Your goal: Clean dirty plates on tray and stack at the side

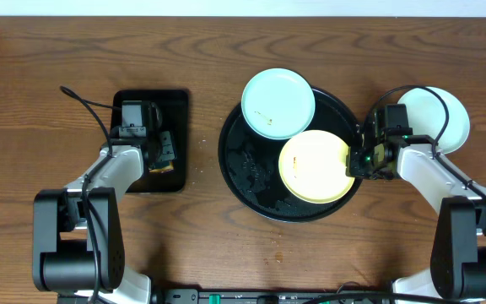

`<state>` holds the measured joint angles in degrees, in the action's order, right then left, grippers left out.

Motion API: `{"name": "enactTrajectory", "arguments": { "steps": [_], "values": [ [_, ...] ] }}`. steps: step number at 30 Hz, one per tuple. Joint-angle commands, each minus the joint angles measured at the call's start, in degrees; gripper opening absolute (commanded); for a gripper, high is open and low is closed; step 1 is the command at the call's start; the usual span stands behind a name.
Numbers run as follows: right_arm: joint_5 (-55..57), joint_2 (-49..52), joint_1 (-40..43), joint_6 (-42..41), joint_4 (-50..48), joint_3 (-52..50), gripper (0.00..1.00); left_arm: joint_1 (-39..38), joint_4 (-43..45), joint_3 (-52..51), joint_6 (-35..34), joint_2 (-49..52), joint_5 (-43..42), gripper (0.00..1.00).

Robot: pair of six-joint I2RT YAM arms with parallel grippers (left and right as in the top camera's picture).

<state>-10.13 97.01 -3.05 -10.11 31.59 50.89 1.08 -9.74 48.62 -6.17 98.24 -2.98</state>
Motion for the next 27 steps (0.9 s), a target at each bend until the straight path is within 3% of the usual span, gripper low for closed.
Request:
{"name": "enactTrajectory", "arguments": {
  "steps": [1,2,3,4,5,6,7,8,9,10,11,12,16,18,21,22,23,27],
  "values": [
    [0.61,0.92,-1.92,-1.46,1.03,-1.09,0.01,0.24,-0.2,-0.66,0.17,-0.07,0.0,0.26],
    [0.61,0.92,-2.32,-1.46,1.03,-1.09,0.01,0.24,-0.15,-0.66,0.17,-0.07,0.02,0.25],
    [0.61,0.92,-2.69,-1.46,0.96,-1.09,0.01,0.24,0.0,-0.66,0.17,-0.07,0.02,0.36],
    [0.66,0.92,-2.99,-1.44,0.9,-1.09,0.01,0.24,0.11,-0.66,0.15,-0.07,0.02,0.6],
    [0.68,0.92,-3.17,-1.44,0.81,-1.09,0.01,0.24,0.24,-0.66,0.17,-0.07,0.02,0.62],
    [0.7,0.92,-3.3,-1.42,0.79,-1.09,0.01,0.24,0.31,-0.66,0.17,-0.07,0.02,0.43],
    [0.74,0.92,-3.43,-1.44,0.76,-1.09,0.01,0.24,0.39,-0.66,0.17,-0.07,0.02,0.29],
    [0.87,0.92,-3.45,-1.44,0.74,-1.09,0.01,0.24,0.39,-0.66,0.15,-0.07,0.0,0.24],
    [0.98,0.92,-3.45,-1.42,0.72,-1.09,0.01,0.24,0.39,-0.68,0.17,-0.07,0.0,0.24],
    [1.16,0.92,-3.45,-1.42,0.72,-1.09,0.01,0.24,0.39,-0.68,0.15,-0.07,0.0,0.37],
    [1.36,0.92,-3.45,-1.42,0.72,-1.09,0.01,0.24,0.46,-0.68,0.17,-0.02,0.0,0.58],
    [1.38,0.92,-3.45,-1.42,0.72,-1.09,0.01,0.24,0.68,-0.68,0.15,0.02,0.0,0.63],
    [2.6,0.92,-3.45,-1.4,0.72,-1.14,0.01,0.24,1.29,-0.72,0.15,2.03,-0.02,0.63],
    [2.6,0.92,-3.45,-1.42,0.72,-1.14,0.01,0.24,1.53,-0.72,0.15,3.19,0.0,0.57],
    [2.6,0.92,-3.45,-1.4,0.55,-1.16,0.01,0.24,2.19,-0.72,0.15,4.52,0.0,0.37],
    [2.62,0.92,-3.45,-1.4,0.55,-1.16,0.01,0.24,2.38,-0.72,0.15,4.72,0.0,0.29],
    [2.62,0.92,-3.45,-1.38,0.55,-1.16,0.01,0.24,2.78,-0.72,0.17,4.72,0.02,0.11],
    [2.62,0.92,-3.48,-0.52,0.35,-1.18,0.01,0.24,4.96,0.33,0.17,2.1,0.0,0.08]
  ]
}}
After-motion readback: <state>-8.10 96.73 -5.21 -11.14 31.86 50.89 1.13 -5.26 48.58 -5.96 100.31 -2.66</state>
